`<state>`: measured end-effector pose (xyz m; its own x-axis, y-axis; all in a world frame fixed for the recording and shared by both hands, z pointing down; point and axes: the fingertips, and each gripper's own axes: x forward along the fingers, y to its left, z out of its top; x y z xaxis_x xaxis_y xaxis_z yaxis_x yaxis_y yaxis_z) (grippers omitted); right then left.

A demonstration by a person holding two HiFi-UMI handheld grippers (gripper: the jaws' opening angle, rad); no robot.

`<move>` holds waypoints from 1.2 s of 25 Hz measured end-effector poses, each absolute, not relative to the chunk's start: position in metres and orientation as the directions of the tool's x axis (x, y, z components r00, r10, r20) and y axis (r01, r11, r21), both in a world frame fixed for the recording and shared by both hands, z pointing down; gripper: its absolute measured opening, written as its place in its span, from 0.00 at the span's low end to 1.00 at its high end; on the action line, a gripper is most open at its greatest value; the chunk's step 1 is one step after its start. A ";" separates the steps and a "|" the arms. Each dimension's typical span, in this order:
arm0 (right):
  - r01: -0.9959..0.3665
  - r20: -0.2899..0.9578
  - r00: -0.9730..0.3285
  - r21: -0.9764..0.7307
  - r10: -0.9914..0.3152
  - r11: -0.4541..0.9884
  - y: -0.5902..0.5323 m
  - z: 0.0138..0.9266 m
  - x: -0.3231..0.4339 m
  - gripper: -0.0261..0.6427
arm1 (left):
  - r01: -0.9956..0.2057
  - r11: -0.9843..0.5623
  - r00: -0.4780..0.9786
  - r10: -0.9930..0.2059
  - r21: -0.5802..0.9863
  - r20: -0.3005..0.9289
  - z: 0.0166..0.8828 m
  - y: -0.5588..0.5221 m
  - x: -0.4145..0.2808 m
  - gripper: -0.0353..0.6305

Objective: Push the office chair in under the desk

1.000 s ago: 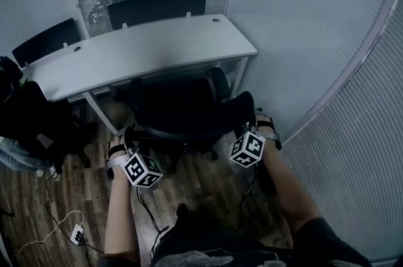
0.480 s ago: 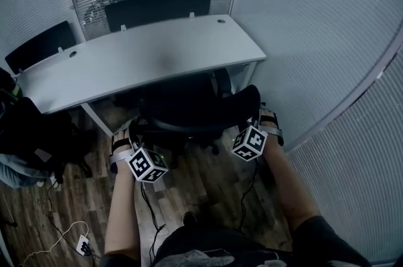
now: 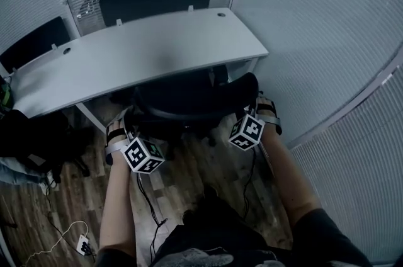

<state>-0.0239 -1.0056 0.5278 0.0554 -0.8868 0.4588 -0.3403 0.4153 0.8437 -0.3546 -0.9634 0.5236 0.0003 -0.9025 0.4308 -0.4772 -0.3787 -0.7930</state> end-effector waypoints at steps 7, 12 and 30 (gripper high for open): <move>-0.340 0.425 0.018 0.854 -0.905 0.394 -1.041 0.532 -0.020 0.48 | -0.475 -0.370 -0.030 -0.900 -0.798 0.435 0.528 -0.989 -0.350 0.46; -0.341 0.413 -0.024 0.853 -0.911 0.395 -1.068 0.533 -0.017 0.48 | -0.484 -0.356 -0.059 -0.898 -0.799 0.436 0.531 -1.007 -0.345 0.47; -0.309 0.393 -0.076 0.865 -0.916 0.396 -1.182 0.522 -0.036 0.48 | -0.487 -0.326 -0.141 -0.886 -0.810 0.442 0.523 -1.105 -0.363 0.46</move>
